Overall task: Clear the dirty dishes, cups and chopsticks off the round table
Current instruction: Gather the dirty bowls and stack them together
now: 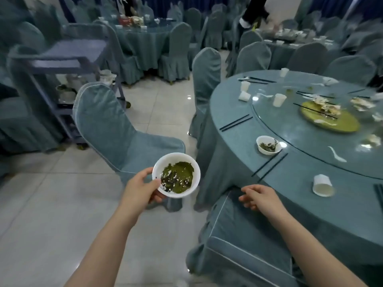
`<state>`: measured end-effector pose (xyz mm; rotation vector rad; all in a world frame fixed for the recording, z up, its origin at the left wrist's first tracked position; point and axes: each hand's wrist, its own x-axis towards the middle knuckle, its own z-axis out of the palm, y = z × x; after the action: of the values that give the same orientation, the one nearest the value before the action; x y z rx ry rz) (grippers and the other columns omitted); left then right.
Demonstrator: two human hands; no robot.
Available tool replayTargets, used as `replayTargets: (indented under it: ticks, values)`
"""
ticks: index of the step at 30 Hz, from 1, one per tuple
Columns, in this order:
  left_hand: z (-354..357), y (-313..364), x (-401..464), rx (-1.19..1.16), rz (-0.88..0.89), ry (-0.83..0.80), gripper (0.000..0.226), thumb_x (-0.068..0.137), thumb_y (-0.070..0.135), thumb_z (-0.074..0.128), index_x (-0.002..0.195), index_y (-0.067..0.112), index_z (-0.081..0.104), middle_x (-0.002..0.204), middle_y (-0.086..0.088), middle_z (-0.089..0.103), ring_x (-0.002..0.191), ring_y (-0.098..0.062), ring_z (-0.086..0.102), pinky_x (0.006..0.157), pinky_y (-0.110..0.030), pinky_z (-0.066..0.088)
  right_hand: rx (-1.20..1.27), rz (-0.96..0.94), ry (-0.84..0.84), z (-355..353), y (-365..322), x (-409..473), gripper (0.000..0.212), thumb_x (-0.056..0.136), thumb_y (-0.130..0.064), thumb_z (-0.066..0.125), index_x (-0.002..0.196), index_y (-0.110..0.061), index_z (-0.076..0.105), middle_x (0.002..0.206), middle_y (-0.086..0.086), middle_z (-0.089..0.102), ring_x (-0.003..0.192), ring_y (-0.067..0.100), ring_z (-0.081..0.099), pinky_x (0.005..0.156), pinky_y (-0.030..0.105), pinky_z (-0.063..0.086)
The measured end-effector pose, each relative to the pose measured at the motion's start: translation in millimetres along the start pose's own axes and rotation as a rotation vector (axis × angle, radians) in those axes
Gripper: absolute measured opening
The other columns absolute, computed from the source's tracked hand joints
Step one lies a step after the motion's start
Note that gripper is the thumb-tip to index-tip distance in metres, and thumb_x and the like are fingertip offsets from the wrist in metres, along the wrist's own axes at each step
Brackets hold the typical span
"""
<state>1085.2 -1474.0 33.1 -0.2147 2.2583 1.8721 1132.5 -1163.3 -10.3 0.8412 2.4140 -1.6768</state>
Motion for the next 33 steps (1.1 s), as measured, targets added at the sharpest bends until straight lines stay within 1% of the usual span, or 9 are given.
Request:
replayTargets:
  ticks: [3,5,9,13,17,22,25,29,33]
  values:
    - [10,15,53,0.034,0.026,-0.044,0.027,0.092,0.009,0.053,0.112,0.027,0.058,0.059,-0.005,0.070,0.044,-0.011,0.060,0.044,-0.018,0.045,0.031,0.031,0.067,-1,-11,27,0.016,0.094,-0.018,0.052,0.089,-0.016,0.066,0.076,0.005,0.074,0.061,0.016,0.062,0.058,0.026,0.046]
    - [17,20,80,0.058,0.035,-0.083,0.028,0.092,0.012,0.054,0.114,0.029,0.057,0.063,-0.006,0.072,0.046,-0.010,0.062,0.043,-0.017,0.045,0.047,0.053,0.088,3,-17,42,0.016,0.095,-0.017,0.052,0.089,-0.016,0.067,0.077,0.006,0.074,0.063,0.018,0.061,0.061,0.028,0.046]
    - [25,28,137,0.058,0.048,-0.111,0.029,0.092,0.014,0.055,0.117,0.030,0.056,0.063,-0.004,0.071,0.048,-0.010,0.061,0.047,-0.021,0.045,0.063,0.076,0.123,13,-35,75,0.015,0.094,-0.018,0.052,0.090,-0.017,0.067,0.080,0.004,0.074,0.065,0.016,0.061,0.063,0.028,0.047]
    - [28,31,185,0.027,-0.004,-0.180,0.030,0.093,0.012,0.054,0.117,0.029,0.055,0.065,-0.012,0.070,0.046,-0.010,0.057,0.045,-0.021,0.045,0.088,0.122,0.154,28,-46,96,0.015,0.094,-0.017,0.052,0.092,-0.016,0.067,0.080,0.004,0.074,0.065,0.015,0.061,0.062,0.026,0.047]
    - [28,40,239,0.034,-0.014,-0.303,0.027,0.093,0.008,0.053,0.108,0.030,0.055,0.060,-0.011,0.069,0.043,-0.010,0.055,0.040,-0.019,0.043,0.115,0.169,0.237,46,-58,116,0.015,0.094,-0.017,0.052,0.093,-0.015,0.067,0.081,0.005,0.074,0.064,0.015,0.061,0.062,0.026,0.047]
    - [19,53,306,0.101,0.026,-0.430,0.029,0.093,0.011,0.053,0.117,0.028,0.053,0.065,-0.012,0.072,0.047,-0.012,0.061,0.045,-0.021,0.045,0.171,0.219,0.344,73,-71,135,0.015,0.094,-0.015,0.053,0.093,-0.015,0.067,0.079,0.005,0.074,0.064,0.016,0.061,0.063,0.029,0.047]
    - [22,63,343,0.109,0.039,-0.490,0.029,0.094,0.012,0.053,0.118,0.027,0.051,0.065,-0.012,0.072,0.048,-0.012,0.061,0.043,-0.019,0.046,0.215,0.224,0.415,80,-85,150,0.014,0.094,-0.015,0.053,0.095,-0.016,0.067,0.081,0.006,0.074,0.064,0.015,0.061,0.062,0.028,0.047]
    - [40,72,378,0.127,0.032,-0.544,0.031,0.094,0.014,0.053,0.122,0.027,0.052,0.065,-0.009,0.072,0.047,-0.010,0.062,0.042,-0.019,0.044,0.277,0.244,0.482,84,-94,162,0.014,0.094,-0.014,0.052,0.095,-0.018,0.066,0.079,0.003,0.074,0.065,0.014,0.063,0.063,0.028,0.049]
    - [65,79,402,0.127,0.029,-0.618,0.032,0.094,0.014,0.054,0.124,0.026,0.053,0.067,-0.010,0.072,0.047,-0.011,0.062,0.040,-0.018,0.045,0.329,0.312,0.546,76,-82,177,0.012,0.094,-0.017,0.054,0.096,-0.019,0.066,0.076,-0.001,0.075,0.064,0.012,0.064,0.064,0.028,0.050]
